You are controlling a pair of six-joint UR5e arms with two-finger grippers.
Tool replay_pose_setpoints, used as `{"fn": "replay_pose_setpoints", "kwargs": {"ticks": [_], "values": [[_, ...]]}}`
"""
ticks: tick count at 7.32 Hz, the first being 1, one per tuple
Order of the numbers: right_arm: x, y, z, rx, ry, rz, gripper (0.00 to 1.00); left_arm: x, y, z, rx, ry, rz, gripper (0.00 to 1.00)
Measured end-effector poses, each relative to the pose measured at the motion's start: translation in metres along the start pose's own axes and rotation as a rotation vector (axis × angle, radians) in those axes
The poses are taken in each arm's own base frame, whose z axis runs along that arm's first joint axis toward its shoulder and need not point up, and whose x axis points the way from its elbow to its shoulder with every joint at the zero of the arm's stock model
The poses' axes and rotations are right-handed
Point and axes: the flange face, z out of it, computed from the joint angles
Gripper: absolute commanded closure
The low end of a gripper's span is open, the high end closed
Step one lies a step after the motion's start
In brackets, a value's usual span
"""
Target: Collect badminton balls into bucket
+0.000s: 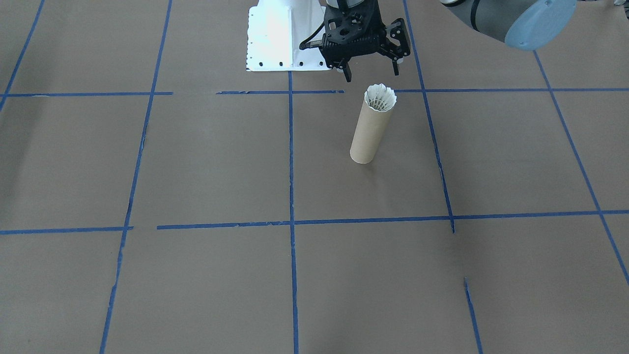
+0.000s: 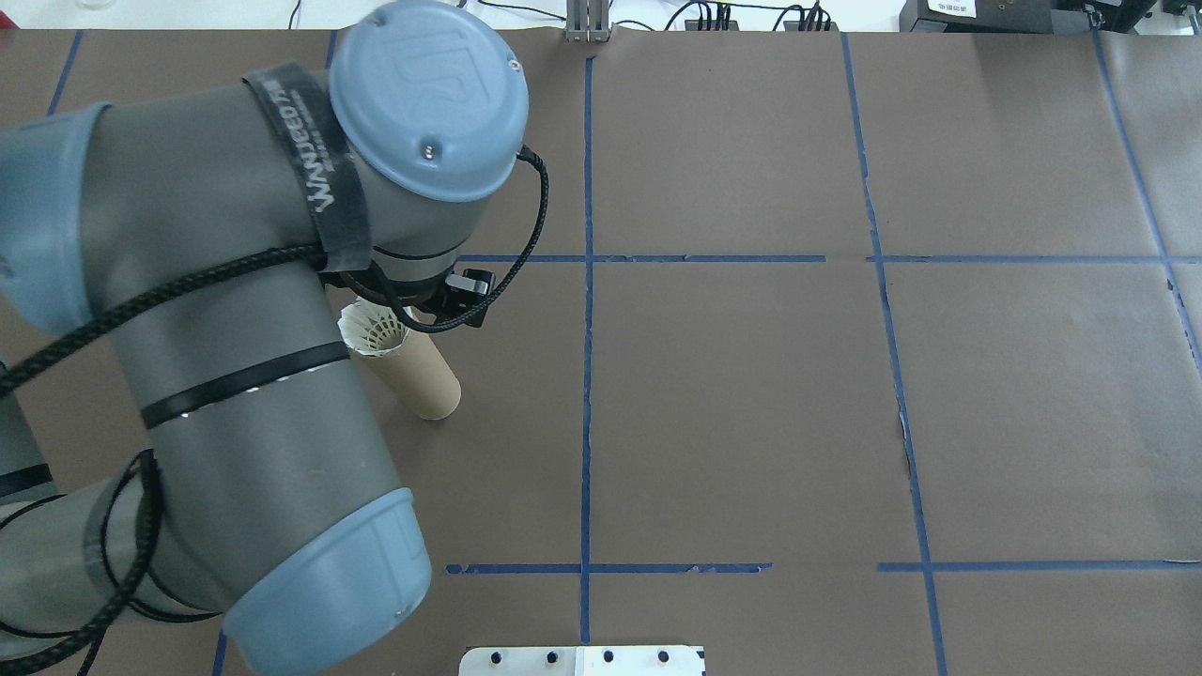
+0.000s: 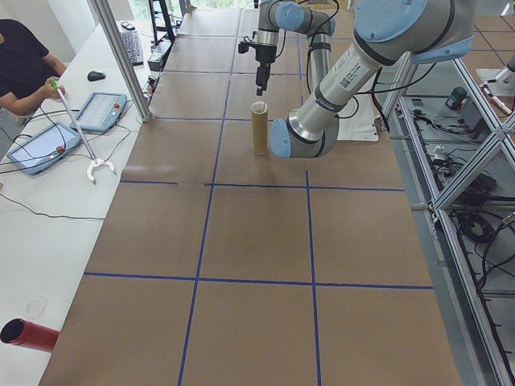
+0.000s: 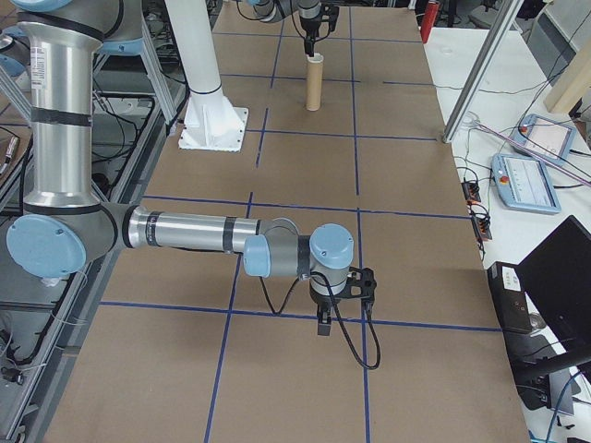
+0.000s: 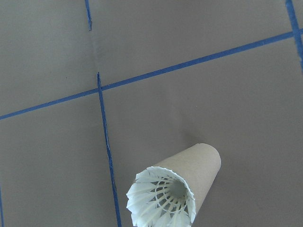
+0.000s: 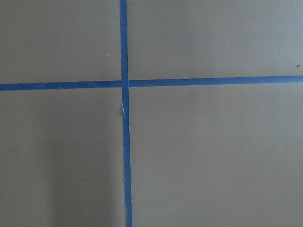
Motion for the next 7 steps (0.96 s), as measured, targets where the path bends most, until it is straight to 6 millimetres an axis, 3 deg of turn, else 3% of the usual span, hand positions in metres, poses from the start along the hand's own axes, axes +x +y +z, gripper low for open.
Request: {"fn": "replay_pose_setpoints", "kwargs": {"ticks": [2, 3, 7], "values": [[0.0, 0.0, 0.0, 0.0, 0.0, 0.0, 0.0, -0.038, -0.01, -0.03, 0.078, 0.078, 0.009, 0.0], [0.0, 0.0, 0.0, 0.0, 0.0, 0.0, 0.0, -0.063, -0.024, -0.032, 0.107, 0.117, 0.039, 0.0], [0.0, 0.0, 0.0, 0.0, 0.0, 0.0, 0.0, -0.174, -0.073, 0.025, 0.179, 0.202, 0.136, 0.0]]}}
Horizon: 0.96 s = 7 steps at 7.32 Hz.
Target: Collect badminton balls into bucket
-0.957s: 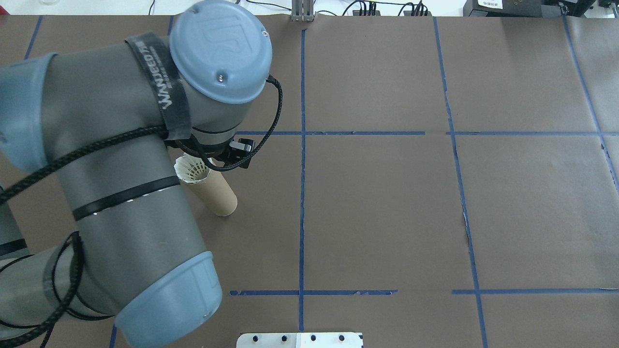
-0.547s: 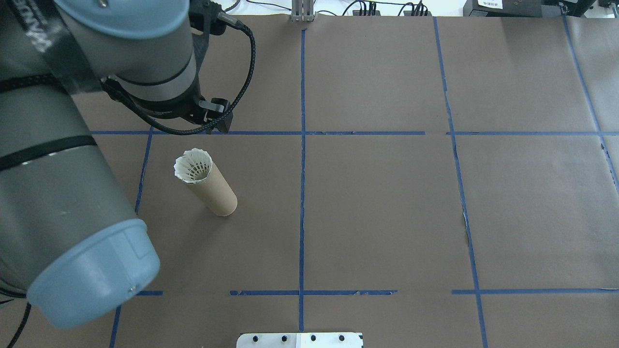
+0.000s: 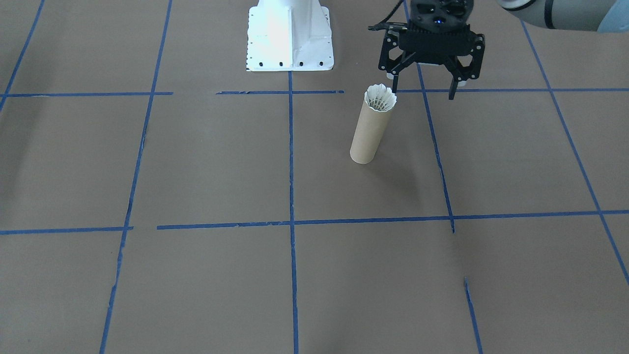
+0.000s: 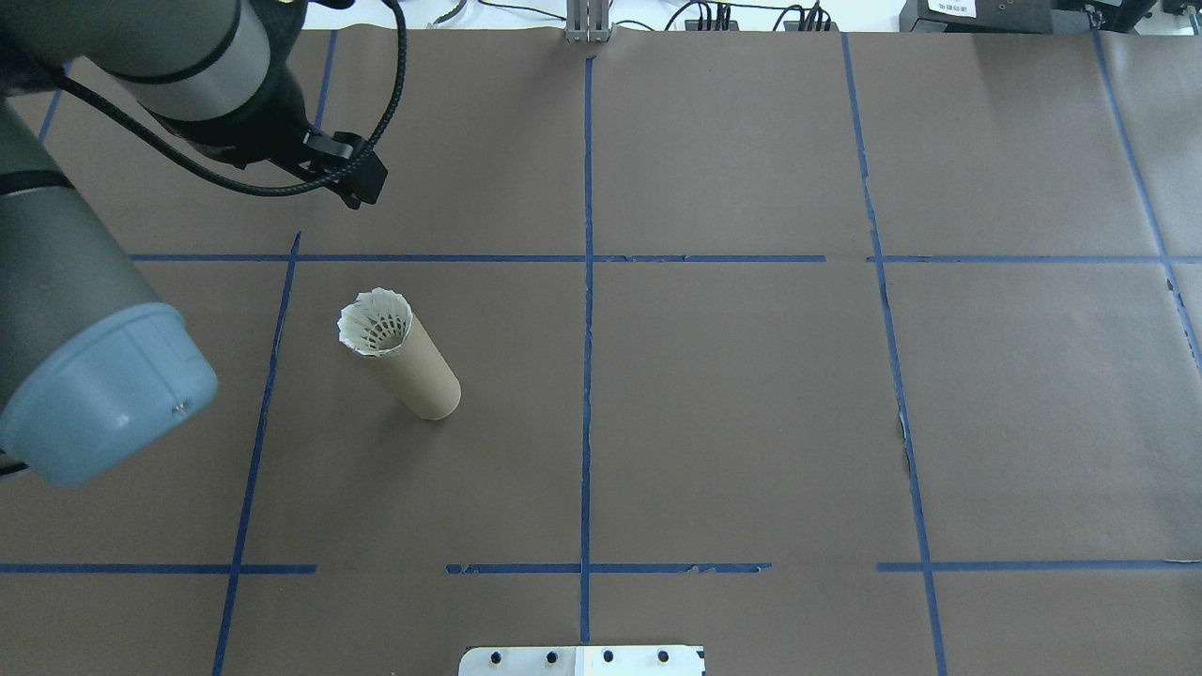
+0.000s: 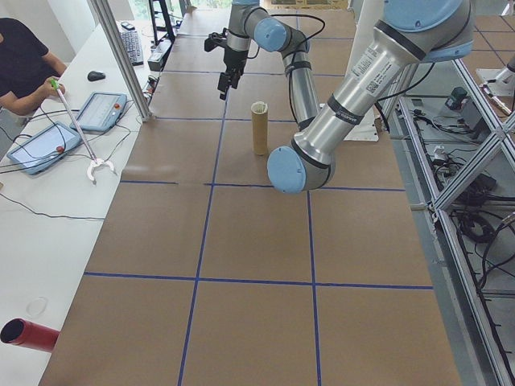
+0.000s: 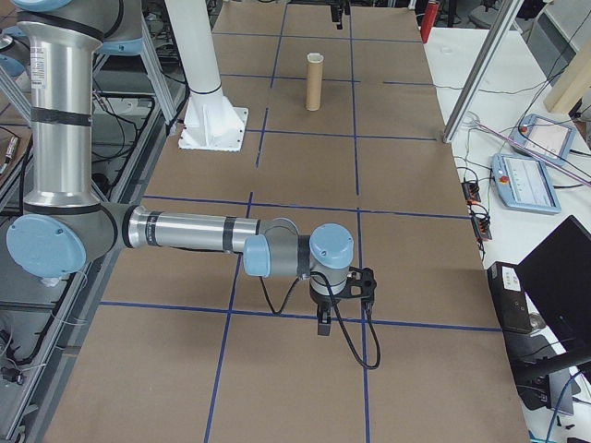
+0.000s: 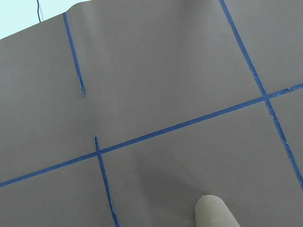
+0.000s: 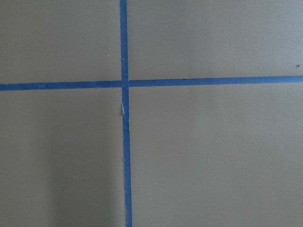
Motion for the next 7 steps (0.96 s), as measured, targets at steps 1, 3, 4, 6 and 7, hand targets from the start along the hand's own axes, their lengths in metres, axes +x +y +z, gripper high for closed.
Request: {"fn": "replay_pose_setpoints", "kwargs": {"ticks": [1, 3, 4, 6, 7], "values": [[0.0, 0.0, 0.0, 0.0, 0.0, 0.0, 0.0, -0.045, -0.005, 0.01, -0.006, 0.006, -0.03, 0.0], [0.0, 0.0, 0.0, 0.0, 0.0, 0.0, 0.0, -0.142, 0.01, 0.04, -0.047, 0.001, -0.063, 0.0], [0.0, 0.0, 0.0, 0.0, 0.0, 0.0, 0.0, -0.202, 0.028, 0.06, -0.1, -0.005, -0.041, 0.0], [0.0, 0.0, 0.0, 0.0, 0.0, 0.0, 0.0, -0.325, 0.083, 0.099, -0.199, 0.042, -0.072, 0.0], [0.0, 0.0, 0.0, 0.0, 0.0, 0.0, 0.0, -0.379, 0.115, 0.114, -0.223, 0.049, -0.101, 0.0]]}}
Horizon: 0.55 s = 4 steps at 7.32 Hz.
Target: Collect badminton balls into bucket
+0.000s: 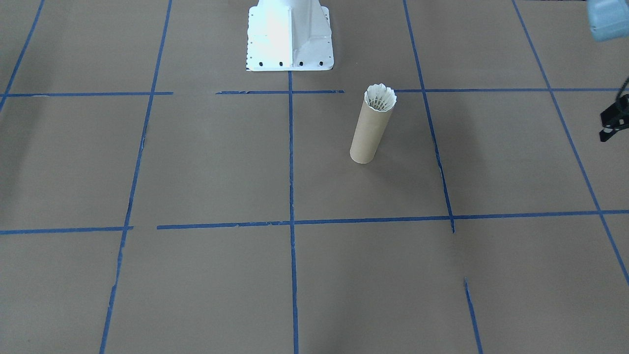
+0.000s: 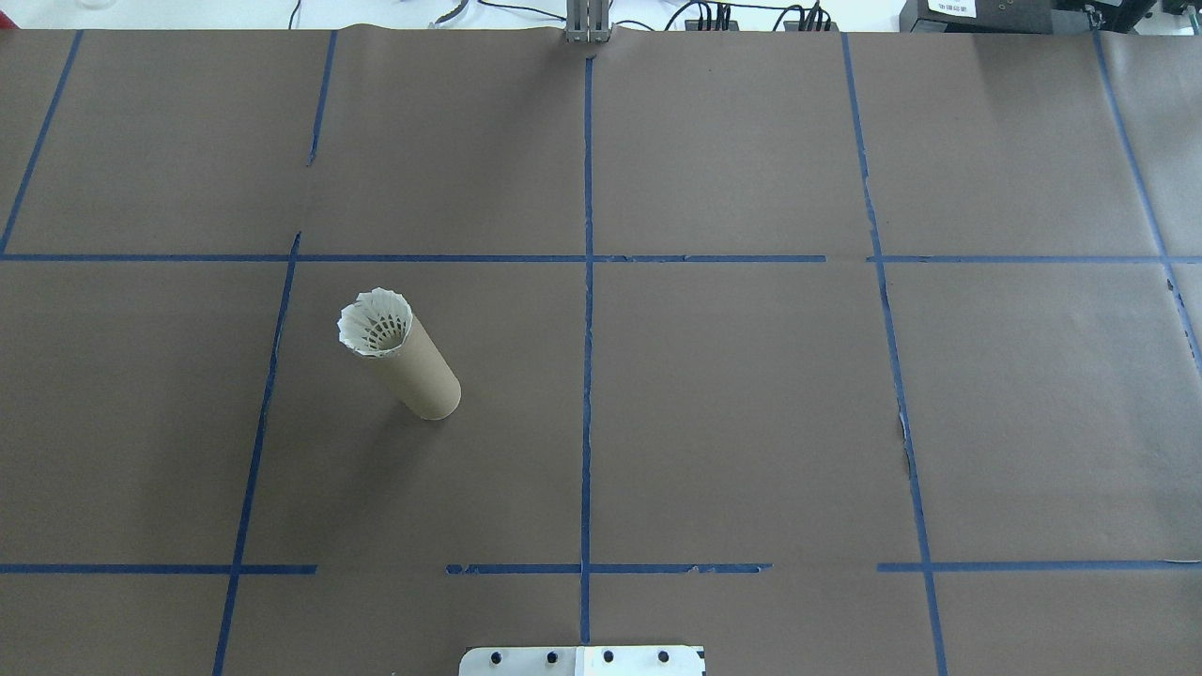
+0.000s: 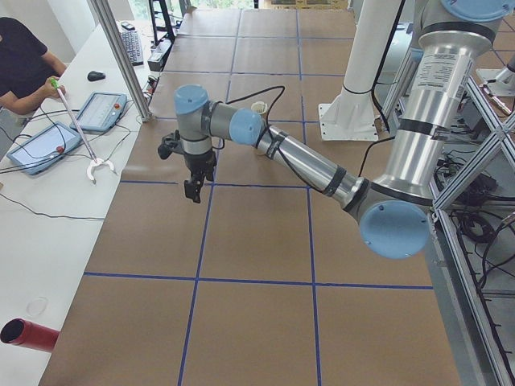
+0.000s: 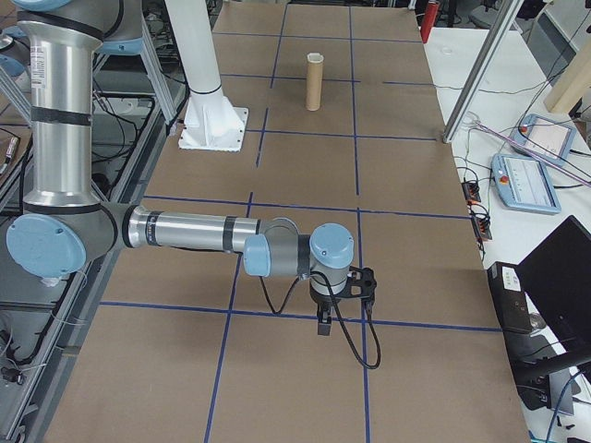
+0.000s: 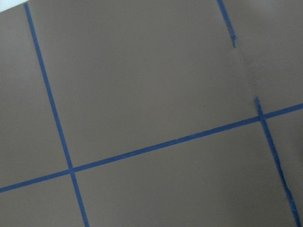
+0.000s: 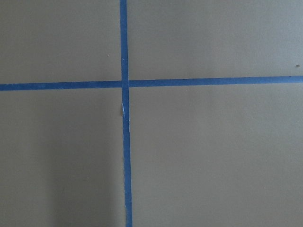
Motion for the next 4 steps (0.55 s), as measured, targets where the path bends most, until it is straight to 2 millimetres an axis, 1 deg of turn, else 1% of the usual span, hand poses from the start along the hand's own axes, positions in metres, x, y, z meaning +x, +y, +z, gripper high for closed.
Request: {"fn": "replay_pose_setpoints", "kwargs": {"ticks": [1, 2, 3, 4], "values": [[0.0, 0.0, 0.0, 0.0, 0.0, 0.0, 0.0, -0.046, 0.019, 0.017, -0.025, 0.003, -0.045, 0.0], [0.0, 0.0, 0.0, 0.0, 0.0, 0.0, 0.0, -0.081, 0.036, 0.035, -0.056, 0.007, -0.096, 0.0], [0.0, 0.0, 0.0, 0.0, 0.0, 0.0, 0.0, -0.105, 0.053, 0.055, -0.083, 0.01, -0.134, 0.0], [0.0, 0.0, 0.0, 0.0, 0.0, 0.0, 0.0, -0.125, 0.067, 0.075, -0.099, 0.013, -0.155, 0.0]]}}
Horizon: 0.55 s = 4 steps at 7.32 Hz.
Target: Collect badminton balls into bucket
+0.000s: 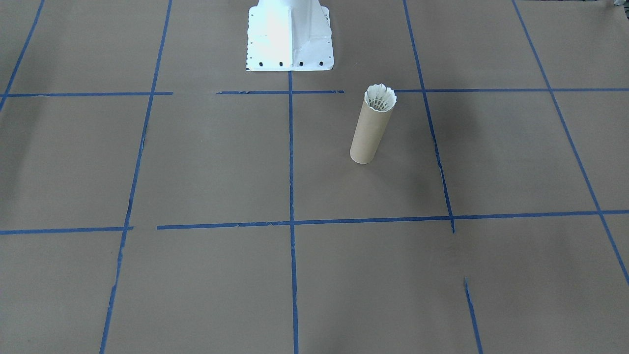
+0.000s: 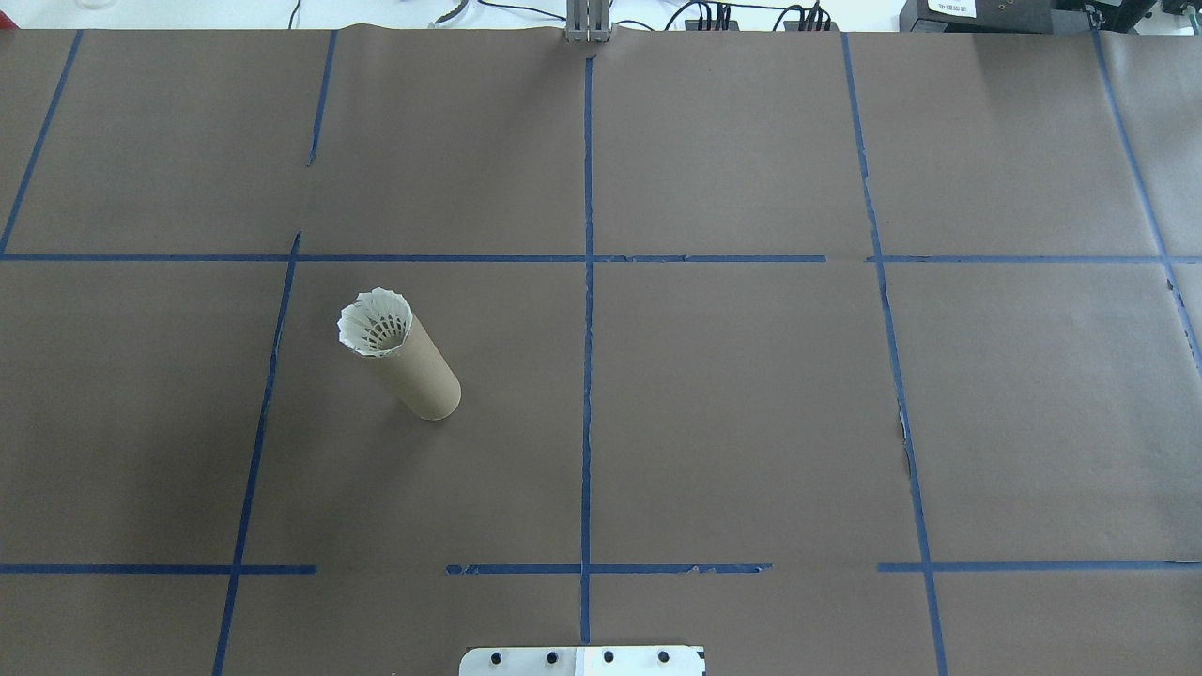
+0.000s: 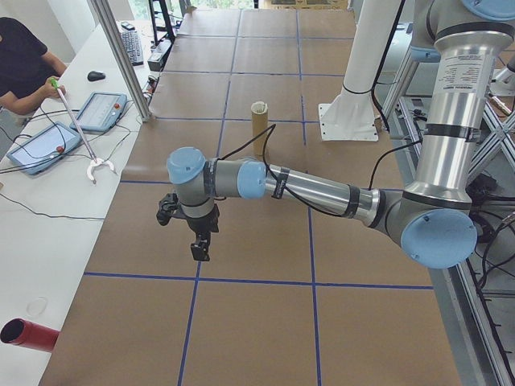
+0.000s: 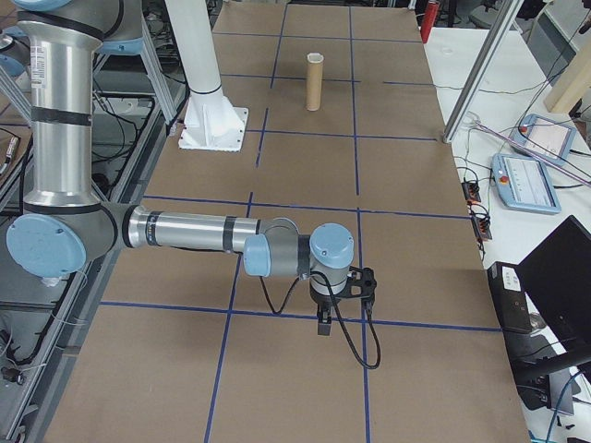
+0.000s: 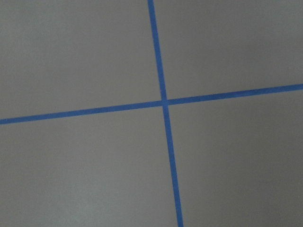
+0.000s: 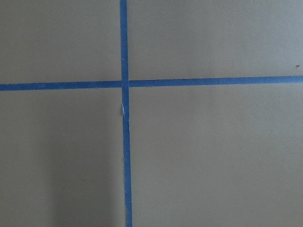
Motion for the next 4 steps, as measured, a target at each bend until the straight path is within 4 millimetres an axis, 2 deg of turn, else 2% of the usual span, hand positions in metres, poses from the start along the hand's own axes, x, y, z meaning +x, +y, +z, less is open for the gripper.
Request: {"fn": "replay_pose_setpoints", "kwargs": {"ticks": [2, 4], "values": [[0.0, 0.0, 0.0, 0.0, 0.0, 0.0, 0.0, -0.027, 0.013, 0.033, -0.014, 0.032, -0.024, 0.0], [0.0, 0.0, 0.0, 0.0, 0.0, 0.0, 0.0, -0.031, 0.024, 0.043, -0.012, 0.077, -0.034, 0.0]]}}
